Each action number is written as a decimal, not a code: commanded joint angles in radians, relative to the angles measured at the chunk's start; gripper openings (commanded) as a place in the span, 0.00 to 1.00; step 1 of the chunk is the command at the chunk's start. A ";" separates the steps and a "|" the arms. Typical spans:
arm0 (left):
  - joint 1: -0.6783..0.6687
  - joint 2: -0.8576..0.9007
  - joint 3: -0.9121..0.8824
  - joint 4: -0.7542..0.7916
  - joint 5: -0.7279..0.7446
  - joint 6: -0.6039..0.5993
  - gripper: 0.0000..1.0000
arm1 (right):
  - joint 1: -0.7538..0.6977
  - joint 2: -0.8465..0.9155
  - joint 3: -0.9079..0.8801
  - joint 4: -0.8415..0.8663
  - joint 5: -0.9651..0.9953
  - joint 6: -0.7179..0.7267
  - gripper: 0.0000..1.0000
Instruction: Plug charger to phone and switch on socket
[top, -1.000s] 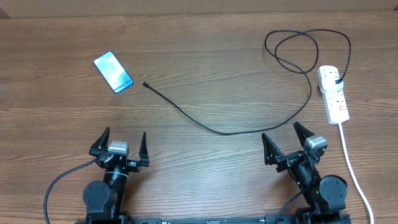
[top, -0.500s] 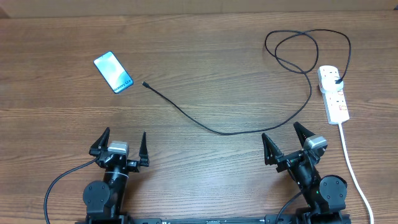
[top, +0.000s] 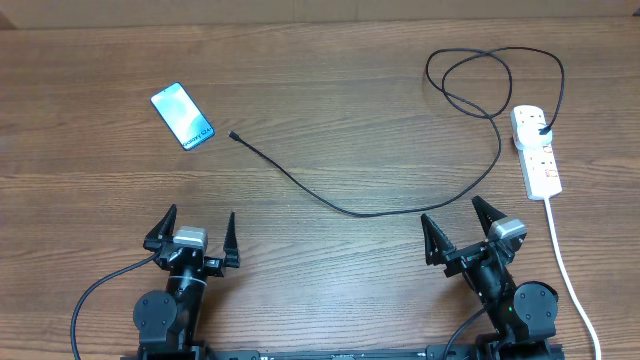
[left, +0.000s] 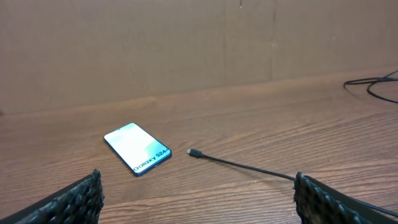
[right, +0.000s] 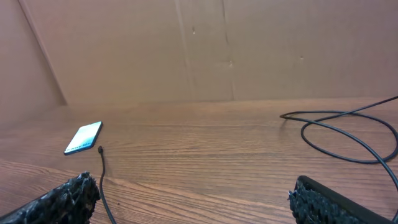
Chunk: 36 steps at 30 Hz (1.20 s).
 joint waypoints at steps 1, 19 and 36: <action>0.005 -0.008 -0.002 0.009 0.021 -0.072 1.00 | -0.003 -0.008 -0.010 0.007 0.003 0.006 1.00; 0.005 0.725 0.699 -0.306 -0.171 -0.143 1.00 | -0.003 -0.008 -0.010 0.007 0.003 0.006 1.00; 0.006 1.635 1.470 -0.790 -0.056 -0.183 1.00 | -0.003 -0.008 -0.010 0.007 0.003 0.006 1.00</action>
